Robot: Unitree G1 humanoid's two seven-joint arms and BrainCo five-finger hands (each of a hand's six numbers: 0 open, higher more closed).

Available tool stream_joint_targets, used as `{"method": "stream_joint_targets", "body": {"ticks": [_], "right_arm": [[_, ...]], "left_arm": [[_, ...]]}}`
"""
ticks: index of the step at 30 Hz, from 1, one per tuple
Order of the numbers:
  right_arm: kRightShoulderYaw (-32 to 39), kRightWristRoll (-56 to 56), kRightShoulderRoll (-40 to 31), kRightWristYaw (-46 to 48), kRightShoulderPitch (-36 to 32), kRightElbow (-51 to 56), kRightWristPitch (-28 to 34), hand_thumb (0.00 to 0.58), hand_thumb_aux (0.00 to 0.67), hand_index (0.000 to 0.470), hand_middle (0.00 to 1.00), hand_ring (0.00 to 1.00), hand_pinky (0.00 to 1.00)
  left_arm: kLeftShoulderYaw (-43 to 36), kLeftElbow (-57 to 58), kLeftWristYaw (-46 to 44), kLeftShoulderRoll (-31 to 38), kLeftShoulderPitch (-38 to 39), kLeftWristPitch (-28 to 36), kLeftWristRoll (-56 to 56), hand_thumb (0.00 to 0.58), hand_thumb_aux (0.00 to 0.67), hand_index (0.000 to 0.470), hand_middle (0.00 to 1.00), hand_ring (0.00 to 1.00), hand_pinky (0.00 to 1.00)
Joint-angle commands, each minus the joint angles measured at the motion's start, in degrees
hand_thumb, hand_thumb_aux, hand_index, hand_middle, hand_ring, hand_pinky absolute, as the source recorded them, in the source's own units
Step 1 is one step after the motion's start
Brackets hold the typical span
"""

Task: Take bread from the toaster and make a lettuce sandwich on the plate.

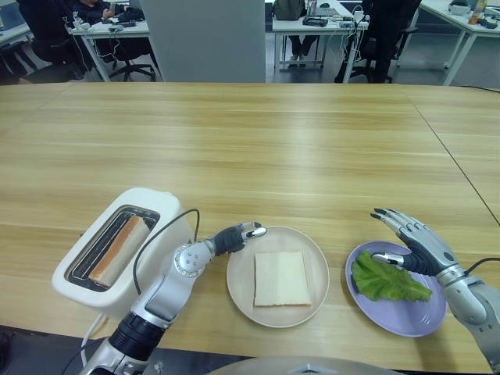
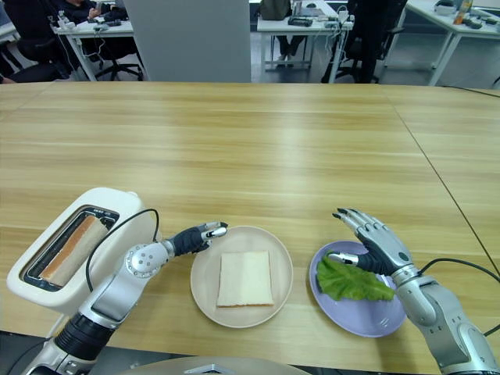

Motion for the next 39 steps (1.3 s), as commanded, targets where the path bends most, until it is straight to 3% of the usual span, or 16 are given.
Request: {"method": "stream_joint_targets", "body": {"ticks": [1,2,6,8,13,20,27,33,34,35,37,38,39], "right_arm": [[0.8,-1.9,-1.7,-1.9,-0.8,3.7,-2.4,0.0,0.0,0.0,0.0,0.0,0.0],[0.8,-1.7,-1.8,-1.9,-0.8,3.5,-2.5,0.0,0.0,0.0,0.0,0.0,0.0],[0.3,-1.7,-1.8,-3.4,-1.4,2.7,-3.9,0.0,0.0,0.0,0.0,0.0,0.0],[0.9,-5.7,-3.4,-8.2,-2.4,5.7,-6.6,0.0,0.0,0.0,0.0,0.0,0.0],[7.8,-19.9,-9.3,-24.5,-6.8,18.6,-11.2,0.0,0.0,0.0,0.0,0.0,0.0],[21.2,-34.2,-13.6,-46.7,-16.0,36.2,-8.4,0.0,0.0,0.0,0.0,0.0,0.0],[33.5,-40.4,-13.0,-60.2,-24.4,49.8,-4.8,0.0,0.0,0.0,0.0,0.0,0.0],[40.1,-41.4,-12.5,-65.9,-27.3,55.0,-1.0,0.0,0.0,0.0,0.0,0.0,0.0],[40.8,-41.2,-12.5,-66.4,-27.6,55.4,-0.8,0.049,0.029,0.02,0.0,0.0,0.0],[41.5,-41.1,-12.5,-66.8,-28.0,55.8,-0.9,0.16,0.1,0.069,0.0,0.0,0.0],[43.1,-41.2,-12.5,-67.0,-28.8,56.6,-1.1,0.307,0.21,0.144,0.0,0.0,0.0],[43.7,-41.2,-12.5,-67.3,-29.1,56.9,-1.0,0.487,0.402,0.276,0.0,0.0,0.0],[44.3,-41.0,-12.5,-67.4,-29.4,57.2,-0.9,0.487,0.402,0.276,0.0,0.0,0.0]], "left_arm": [[3.1,-5.3,2.8,-1.1,1.7,0.5,0.7,0.0,0.0,0.0,0.86,0.86,0.86],[4.0,-7.2,3.7,-1.5,2.5,1.0,1.0,0.0,0.0,0.0,0.86,0.86,0.86],[8.3,-17.3,7.5,-4.4,8.0,2.8,0.7,0.0,0.0,0.0,0.69,0.69,0.69],[10.0,-23.3,9.0,-6.5,12.3,3.7,0.2,0.0,0.0,0.0,0.65,0.65,0.65],[12.0,-34.0,10.8,-8.9,20.7,5.6,1.7,0.0,0.0,0.0,0.63,0.63,0.63],[12.9,-41.3,12.2,-10.5,28.0,6.7,2.9,0.0,0.0,0.0,0.62,0.62,0.62],[14.0,-41.5,12.7,-10.9,29.3,6.8,3.2,0.0,0.0,0.0,0.62,0.62,0.62],[12.8,-40.9,12.8,-11.5,29.1,6.9,3.4,0.0,0.0,0.0,0.62,0.62,0.62],[12.5,-40.9,12.8,-11.6,29.2,6.8,3.5,0.0,0.0,0.0,0.62,0.62,0.62],[12.4,-40.8,12.9,-11.7,29.3,6.8,3.5,0.0,0.0,0.0,0.62,0.62,0.62],[12.6,-40.4,13.1,-11.8,29.5,6.6,3.6,0.0,0.0,0.0,0.62,0.62,0.62],[12.7,-40.2,13.2,-11.8,29.5,6.5,3.7,0.0,0.0,0.0,0.62,0.62,0.62],[12.7,-40.1,13.3,-11.9,29.5,6.5,3.7,0.0,0.0,0.0,0.62,0.62,0.62]]}}
